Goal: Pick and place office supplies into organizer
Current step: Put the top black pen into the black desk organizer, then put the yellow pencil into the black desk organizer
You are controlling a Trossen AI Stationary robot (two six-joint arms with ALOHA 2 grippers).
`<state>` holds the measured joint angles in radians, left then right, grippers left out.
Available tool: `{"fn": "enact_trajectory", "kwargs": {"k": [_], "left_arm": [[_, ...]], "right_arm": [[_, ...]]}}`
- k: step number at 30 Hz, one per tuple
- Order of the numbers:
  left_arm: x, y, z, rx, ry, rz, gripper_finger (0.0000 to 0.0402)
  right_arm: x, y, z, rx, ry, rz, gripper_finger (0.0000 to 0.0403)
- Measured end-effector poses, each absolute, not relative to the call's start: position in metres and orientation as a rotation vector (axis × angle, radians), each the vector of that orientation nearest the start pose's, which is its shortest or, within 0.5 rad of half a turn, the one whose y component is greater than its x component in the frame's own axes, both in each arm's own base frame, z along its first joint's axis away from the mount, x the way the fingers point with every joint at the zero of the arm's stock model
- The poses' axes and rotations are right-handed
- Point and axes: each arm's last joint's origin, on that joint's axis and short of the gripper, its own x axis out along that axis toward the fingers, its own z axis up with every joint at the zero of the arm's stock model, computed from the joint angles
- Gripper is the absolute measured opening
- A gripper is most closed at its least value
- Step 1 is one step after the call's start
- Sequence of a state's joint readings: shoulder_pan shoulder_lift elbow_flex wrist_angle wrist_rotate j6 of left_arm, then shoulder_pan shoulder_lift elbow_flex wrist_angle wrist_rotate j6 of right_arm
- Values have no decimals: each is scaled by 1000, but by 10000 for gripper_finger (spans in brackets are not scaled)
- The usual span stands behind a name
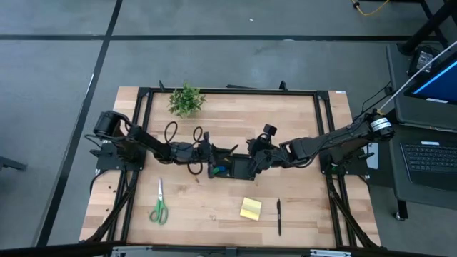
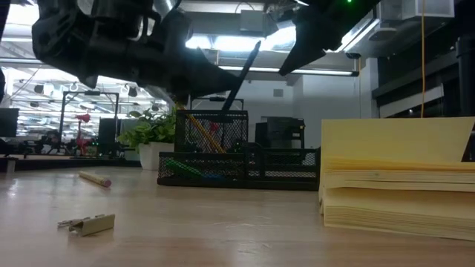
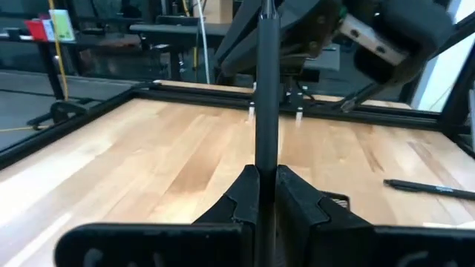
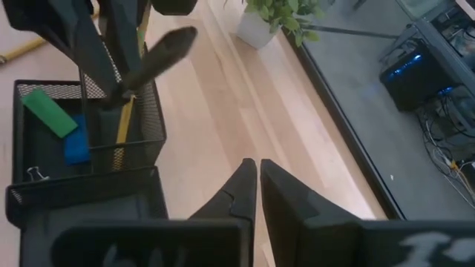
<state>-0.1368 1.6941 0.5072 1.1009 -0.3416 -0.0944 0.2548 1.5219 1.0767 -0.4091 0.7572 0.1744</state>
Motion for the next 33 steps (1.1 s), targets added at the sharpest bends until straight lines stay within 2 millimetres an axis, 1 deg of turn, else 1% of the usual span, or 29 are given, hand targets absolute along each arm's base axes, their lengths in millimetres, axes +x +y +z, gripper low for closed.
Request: {"fn": "enact_trajectory", "kwargs": {"k": [7, 13, 16, 23, 26, 33], "left_arm": [[293, -30, 144, -59, 115, 238, 20], [282, -28, 136, -58, 125, 247, 20], [279, -28, 135, -64, 115, 247, 20], [279, -29, 135, -65, 115, 230, 21], [279, -29, 135, -66, 115, 228, 31], [279, -29, 135, -70, 113, 223, 76]], "right_arm": [[307, 60, 249, -250, 707, -535, 25], [307, 61, 249, -253, 707, -529, 25], [307, 61, 249, -253, 707, -529, 25], [307, 61, 249, -252, 706, -529, 25], [307, 61, 249, -251, 705, -529, 25], [307, 61, 249, -251, 704, -529, 25]]}}
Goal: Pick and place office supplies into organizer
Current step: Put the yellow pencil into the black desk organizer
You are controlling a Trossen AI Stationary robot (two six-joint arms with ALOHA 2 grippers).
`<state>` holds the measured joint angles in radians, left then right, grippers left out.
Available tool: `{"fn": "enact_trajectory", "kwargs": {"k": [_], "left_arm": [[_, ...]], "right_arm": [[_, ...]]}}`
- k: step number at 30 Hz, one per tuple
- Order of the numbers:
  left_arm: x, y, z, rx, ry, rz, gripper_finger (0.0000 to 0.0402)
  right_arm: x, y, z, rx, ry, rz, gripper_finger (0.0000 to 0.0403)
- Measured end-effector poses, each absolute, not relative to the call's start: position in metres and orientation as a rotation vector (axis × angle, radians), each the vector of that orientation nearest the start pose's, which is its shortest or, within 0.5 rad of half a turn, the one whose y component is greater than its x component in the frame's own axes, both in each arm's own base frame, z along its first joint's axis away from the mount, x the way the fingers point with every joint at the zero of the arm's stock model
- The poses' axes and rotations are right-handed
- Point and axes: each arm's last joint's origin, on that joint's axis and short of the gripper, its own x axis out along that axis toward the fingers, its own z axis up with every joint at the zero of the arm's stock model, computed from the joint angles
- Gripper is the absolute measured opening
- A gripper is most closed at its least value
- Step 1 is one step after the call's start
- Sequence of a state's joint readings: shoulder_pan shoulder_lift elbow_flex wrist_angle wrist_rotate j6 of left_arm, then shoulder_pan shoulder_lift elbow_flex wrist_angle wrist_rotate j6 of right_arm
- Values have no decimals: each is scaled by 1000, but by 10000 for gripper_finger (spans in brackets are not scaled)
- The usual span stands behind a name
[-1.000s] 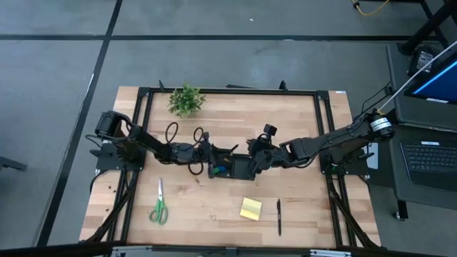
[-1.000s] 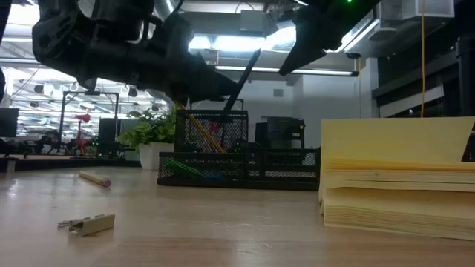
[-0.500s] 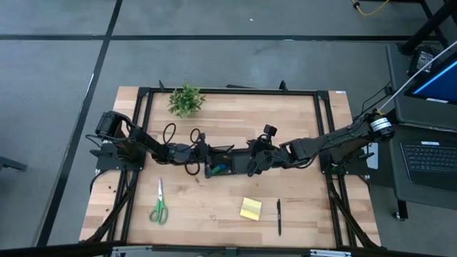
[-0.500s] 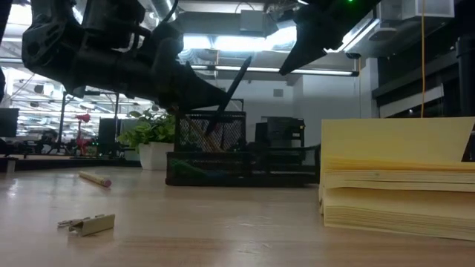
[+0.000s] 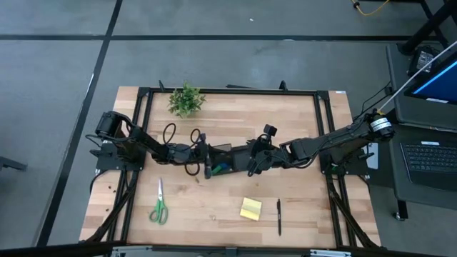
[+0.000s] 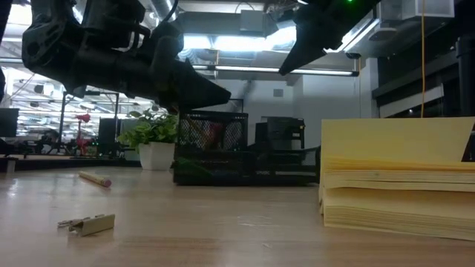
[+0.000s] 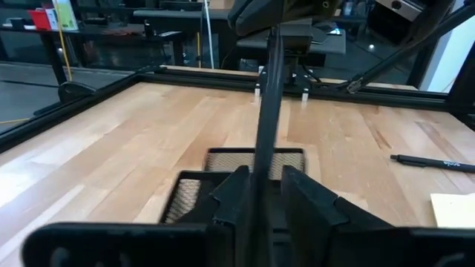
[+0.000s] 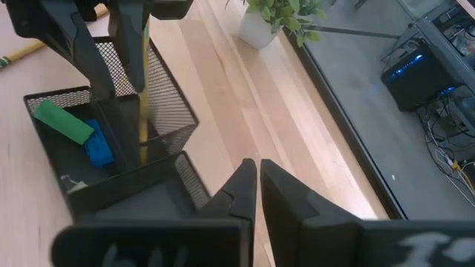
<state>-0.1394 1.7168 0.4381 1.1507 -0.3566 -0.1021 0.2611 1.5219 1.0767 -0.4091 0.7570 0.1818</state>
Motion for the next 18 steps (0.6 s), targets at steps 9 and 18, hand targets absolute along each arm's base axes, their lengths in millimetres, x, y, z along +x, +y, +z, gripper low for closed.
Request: {"fn": "enact_trajectory", "kwargs": {"k": [9, 18], "left_arm": [[279, -32, 139, -63, 76, 230, 96], [276, -53, 157, 42, -93, 152, 88]], "right_arm": [[307, 61, 249, -250, 703, -529, 25], [308, 62, 250, -244, 693, -529, 25]]}}
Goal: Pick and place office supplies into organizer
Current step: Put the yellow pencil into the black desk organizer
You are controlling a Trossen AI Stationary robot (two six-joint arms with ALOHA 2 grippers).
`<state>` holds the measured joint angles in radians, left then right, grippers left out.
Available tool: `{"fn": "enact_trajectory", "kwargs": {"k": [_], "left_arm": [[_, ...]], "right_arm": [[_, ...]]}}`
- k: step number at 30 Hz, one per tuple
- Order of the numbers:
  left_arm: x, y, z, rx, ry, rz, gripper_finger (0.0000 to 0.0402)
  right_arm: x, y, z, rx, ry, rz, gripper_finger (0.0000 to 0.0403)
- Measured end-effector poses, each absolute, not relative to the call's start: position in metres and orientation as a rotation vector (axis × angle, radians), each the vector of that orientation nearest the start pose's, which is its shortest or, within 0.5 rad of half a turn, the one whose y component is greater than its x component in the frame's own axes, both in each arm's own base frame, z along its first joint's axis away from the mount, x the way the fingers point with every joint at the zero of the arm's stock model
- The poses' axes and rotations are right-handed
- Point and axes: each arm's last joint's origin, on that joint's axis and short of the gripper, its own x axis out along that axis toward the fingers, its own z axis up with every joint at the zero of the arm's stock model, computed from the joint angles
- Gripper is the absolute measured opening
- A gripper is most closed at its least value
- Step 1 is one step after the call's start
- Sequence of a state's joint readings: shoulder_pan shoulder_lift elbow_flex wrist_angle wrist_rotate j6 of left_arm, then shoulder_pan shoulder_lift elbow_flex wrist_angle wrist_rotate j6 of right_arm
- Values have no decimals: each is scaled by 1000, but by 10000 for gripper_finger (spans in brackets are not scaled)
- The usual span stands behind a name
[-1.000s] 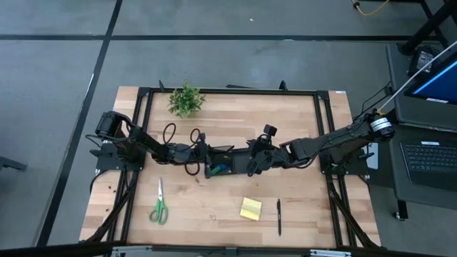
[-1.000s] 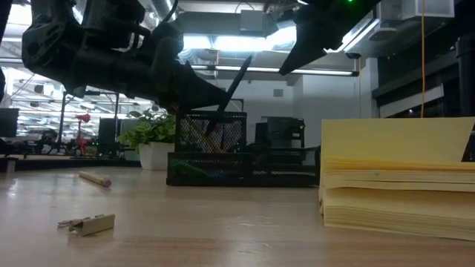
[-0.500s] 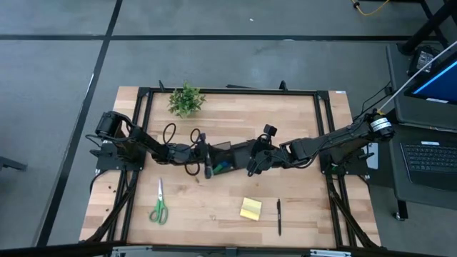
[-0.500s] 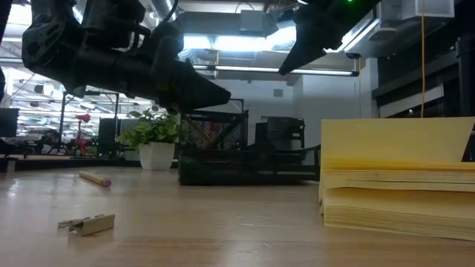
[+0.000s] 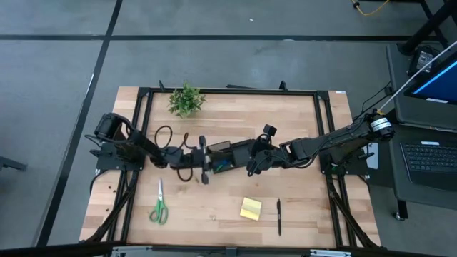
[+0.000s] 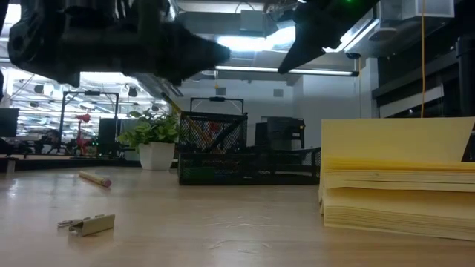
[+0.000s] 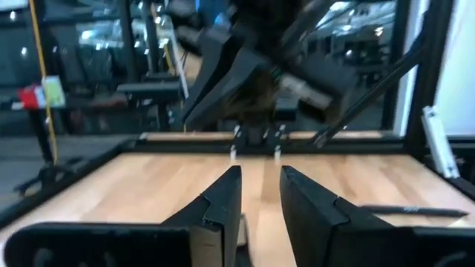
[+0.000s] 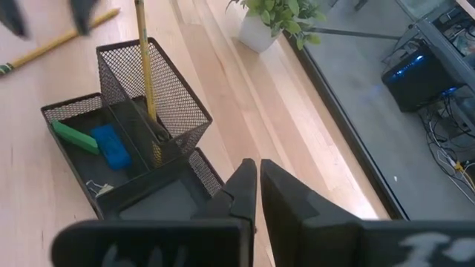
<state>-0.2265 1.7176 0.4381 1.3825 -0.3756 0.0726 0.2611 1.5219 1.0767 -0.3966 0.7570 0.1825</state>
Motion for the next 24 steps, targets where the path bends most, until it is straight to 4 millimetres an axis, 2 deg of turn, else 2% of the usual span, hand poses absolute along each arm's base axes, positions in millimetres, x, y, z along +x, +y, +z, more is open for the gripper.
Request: {"fn": "enact_trajectory", "kwargs": {"k": [5, 14, 24], "left_arm": [[273, -63, 163, 74, -153, 119, 88], [262, -84, 177, 195, -135, 93, 81], [234, -105, 201, 292, -12, 116, 19]], "right_arm": [[309, 63, 250, -221, 683, -501, 25], [309, 67, 247, -94, 724, -379, 25], [309, 72, 261, 126, 808, -258, 25]]}}
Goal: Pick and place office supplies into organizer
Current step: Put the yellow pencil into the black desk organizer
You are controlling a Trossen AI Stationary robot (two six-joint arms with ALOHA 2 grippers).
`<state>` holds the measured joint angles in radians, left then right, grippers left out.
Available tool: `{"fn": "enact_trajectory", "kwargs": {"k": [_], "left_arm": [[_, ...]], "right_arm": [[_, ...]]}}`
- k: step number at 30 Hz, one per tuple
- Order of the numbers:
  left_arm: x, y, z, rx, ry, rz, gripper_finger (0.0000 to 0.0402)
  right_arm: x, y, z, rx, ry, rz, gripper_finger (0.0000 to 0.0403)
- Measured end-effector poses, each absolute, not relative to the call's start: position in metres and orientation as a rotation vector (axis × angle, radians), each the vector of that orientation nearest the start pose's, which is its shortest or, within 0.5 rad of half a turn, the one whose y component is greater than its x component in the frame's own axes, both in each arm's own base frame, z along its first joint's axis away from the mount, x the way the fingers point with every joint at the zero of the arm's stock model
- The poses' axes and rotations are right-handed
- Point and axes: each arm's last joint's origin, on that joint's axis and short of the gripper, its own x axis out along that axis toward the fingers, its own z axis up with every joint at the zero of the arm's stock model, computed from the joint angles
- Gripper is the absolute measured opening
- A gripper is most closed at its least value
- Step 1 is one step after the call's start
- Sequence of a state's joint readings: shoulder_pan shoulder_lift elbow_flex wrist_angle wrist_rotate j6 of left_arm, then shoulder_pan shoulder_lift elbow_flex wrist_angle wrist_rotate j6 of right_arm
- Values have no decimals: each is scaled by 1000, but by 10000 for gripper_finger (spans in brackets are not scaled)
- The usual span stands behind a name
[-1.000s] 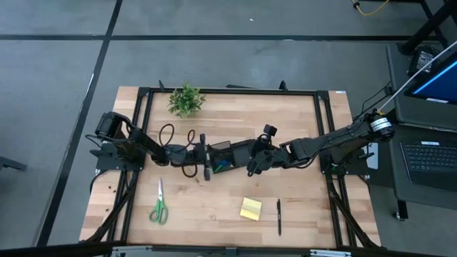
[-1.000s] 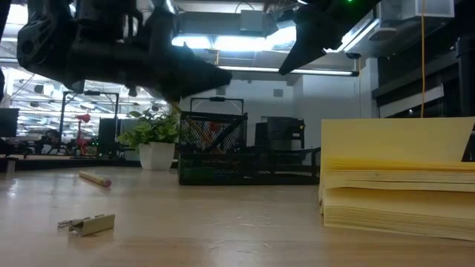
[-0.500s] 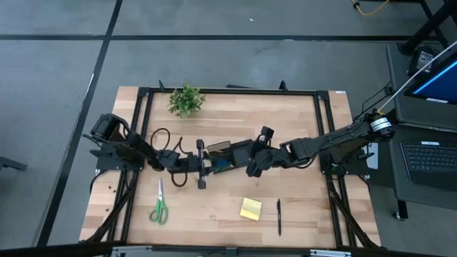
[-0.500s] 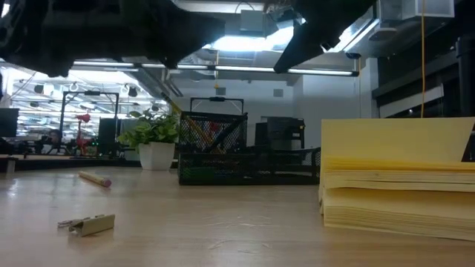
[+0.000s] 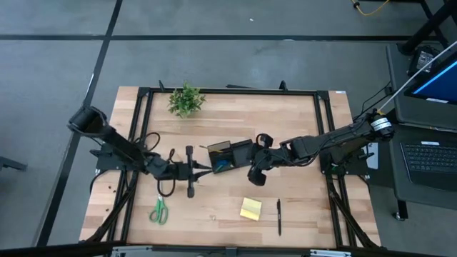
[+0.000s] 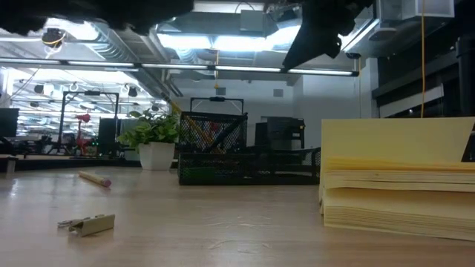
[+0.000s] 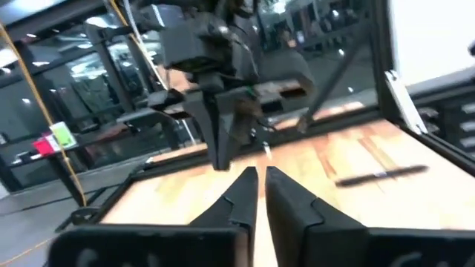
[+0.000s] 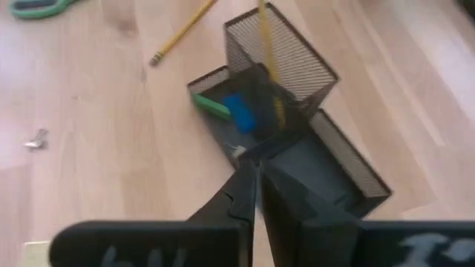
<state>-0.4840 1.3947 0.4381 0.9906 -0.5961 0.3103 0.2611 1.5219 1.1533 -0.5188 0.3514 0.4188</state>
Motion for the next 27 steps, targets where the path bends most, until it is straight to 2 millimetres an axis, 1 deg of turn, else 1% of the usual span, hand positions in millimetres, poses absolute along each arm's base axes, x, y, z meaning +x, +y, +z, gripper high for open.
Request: {"fn": "enact_trajectory", "kwargs": {"k": [3, 7, 10, 16, 20, 23, 27], "left_arm": [[224, -110, 201, 274, 59, 87, 3], [211, -116, 196, 246, 182, 41, 3], [203, -117, 196, 238, 254, 69, 1], [202, -112, 208, 245, 510, 123, 3], [202, -107, 214, 221, 653, 101, 1], [204, -102, 216, 181, 710, 95, 5], [206, -90, 217, 170, 795, 94, 23]], "right_arm": [[309, 73, 262, 154, 812, -252, 25], [309, 73, 262, 160, 814, -238, 25], [310, 74, 262, 163, 810, -235, 25], [310, 74, 263, 166, 800, -233, 25], [310, 74, 263, 162, 801, -232, 25], [310, 74, 263, 148, 802, -227, 25], [311, 74, 263, 138, 799, -221, 25]]}}
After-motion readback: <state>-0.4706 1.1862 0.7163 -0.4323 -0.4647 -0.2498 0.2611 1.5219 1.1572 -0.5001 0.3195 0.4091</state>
